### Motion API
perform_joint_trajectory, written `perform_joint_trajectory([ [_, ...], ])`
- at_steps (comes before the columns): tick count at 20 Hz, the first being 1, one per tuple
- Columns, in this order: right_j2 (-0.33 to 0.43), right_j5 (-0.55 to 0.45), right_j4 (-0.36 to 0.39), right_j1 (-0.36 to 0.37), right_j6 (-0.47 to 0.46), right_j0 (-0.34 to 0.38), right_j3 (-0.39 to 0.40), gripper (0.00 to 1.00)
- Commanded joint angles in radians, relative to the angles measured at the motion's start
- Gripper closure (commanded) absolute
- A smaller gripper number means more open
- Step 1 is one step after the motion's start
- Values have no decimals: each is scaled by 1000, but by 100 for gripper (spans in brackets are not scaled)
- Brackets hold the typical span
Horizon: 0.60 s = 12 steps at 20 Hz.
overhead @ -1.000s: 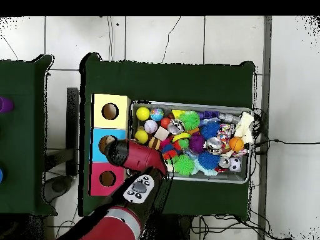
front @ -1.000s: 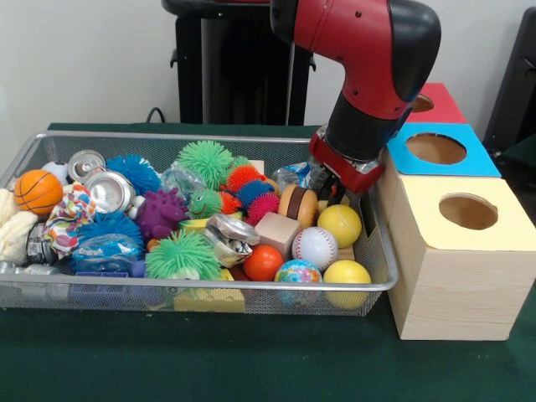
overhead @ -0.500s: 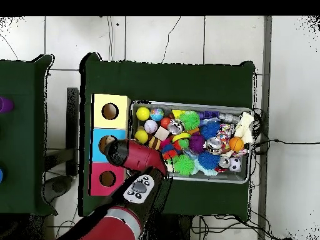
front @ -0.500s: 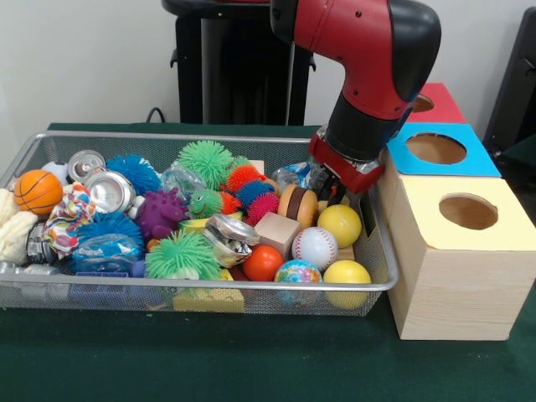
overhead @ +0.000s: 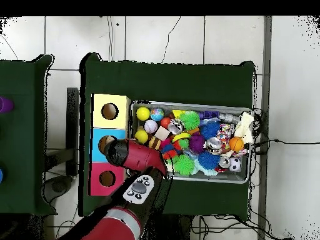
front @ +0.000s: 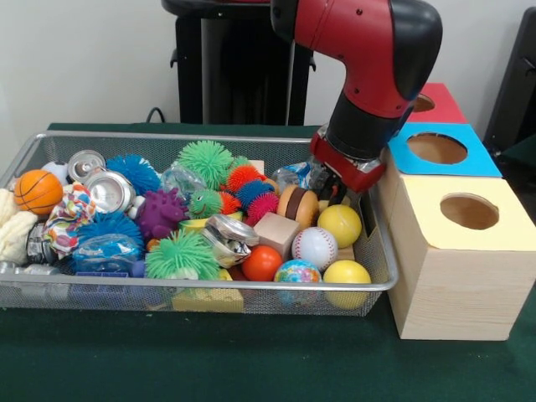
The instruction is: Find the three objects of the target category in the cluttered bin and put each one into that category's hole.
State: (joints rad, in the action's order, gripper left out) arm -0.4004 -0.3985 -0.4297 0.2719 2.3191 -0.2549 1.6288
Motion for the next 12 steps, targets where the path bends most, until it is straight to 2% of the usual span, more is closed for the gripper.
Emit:
perform_joint_trajectory([
  [1, 62, -91, -36, 81, 184, -1, -40, 100],
  [6, 14, -241, -5, 155, 169, -4, -61, 100],
  [12, -32, -373, 16, 192, 178, -18, -102, 100],
])
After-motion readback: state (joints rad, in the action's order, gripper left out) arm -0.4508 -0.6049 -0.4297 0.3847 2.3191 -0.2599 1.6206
